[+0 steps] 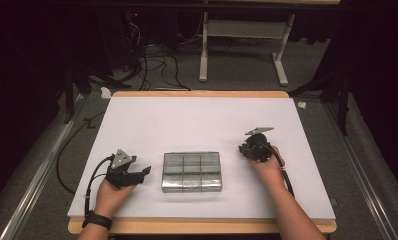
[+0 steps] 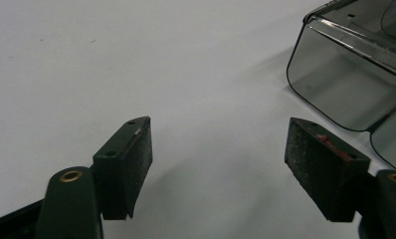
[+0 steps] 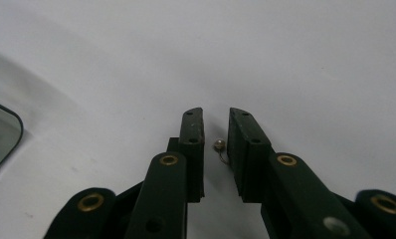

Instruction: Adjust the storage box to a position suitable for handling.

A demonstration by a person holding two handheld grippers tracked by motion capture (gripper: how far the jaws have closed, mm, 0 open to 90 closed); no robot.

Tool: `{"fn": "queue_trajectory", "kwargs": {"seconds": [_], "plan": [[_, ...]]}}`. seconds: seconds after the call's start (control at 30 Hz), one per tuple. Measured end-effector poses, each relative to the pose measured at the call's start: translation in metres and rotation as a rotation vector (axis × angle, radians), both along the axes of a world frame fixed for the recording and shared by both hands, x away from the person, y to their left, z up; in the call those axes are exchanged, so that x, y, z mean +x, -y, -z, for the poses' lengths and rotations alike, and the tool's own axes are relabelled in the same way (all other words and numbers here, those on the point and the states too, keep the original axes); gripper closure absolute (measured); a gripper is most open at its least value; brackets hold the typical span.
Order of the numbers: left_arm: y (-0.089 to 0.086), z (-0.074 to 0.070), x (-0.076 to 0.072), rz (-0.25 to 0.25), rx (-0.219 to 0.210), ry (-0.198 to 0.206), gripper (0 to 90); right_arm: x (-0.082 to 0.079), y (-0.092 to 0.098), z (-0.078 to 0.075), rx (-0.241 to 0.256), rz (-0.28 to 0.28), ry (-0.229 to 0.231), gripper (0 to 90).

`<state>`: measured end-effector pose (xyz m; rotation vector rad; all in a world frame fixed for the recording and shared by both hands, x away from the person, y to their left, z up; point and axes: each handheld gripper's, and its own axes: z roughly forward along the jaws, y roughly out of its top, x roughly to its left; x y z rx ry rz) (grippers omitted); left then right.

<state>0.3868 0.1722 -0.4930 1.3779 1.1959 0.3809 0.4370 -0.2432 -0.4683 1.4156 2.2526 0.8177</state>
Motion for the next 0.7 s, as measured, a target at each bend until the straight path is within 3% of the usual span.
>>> {"fn": "queue_trajectory", "kwargs": {"seconds": [0.13, 0.4, 0.7], "plan": [[0.000, 0.000, 0.000, 0.001, 0.002, 0.000, 27.5, 0.001, 0.000, 0.000, -0.006, 0.004, 0.003, 85.3], [0.000, 0.000, 0.000, 0.000, 0.004, 0.001, 27.5, -0.001, 0.002, -0.004, -0.002, -0.001, 0.017, 85.8], [0.000, 0.000, 0.000, -0.002, 0.004, -0.002, 27.6, -0.017, 0.015, -0.017, 0.004, 0.002, 0.038, 85.8]]}}
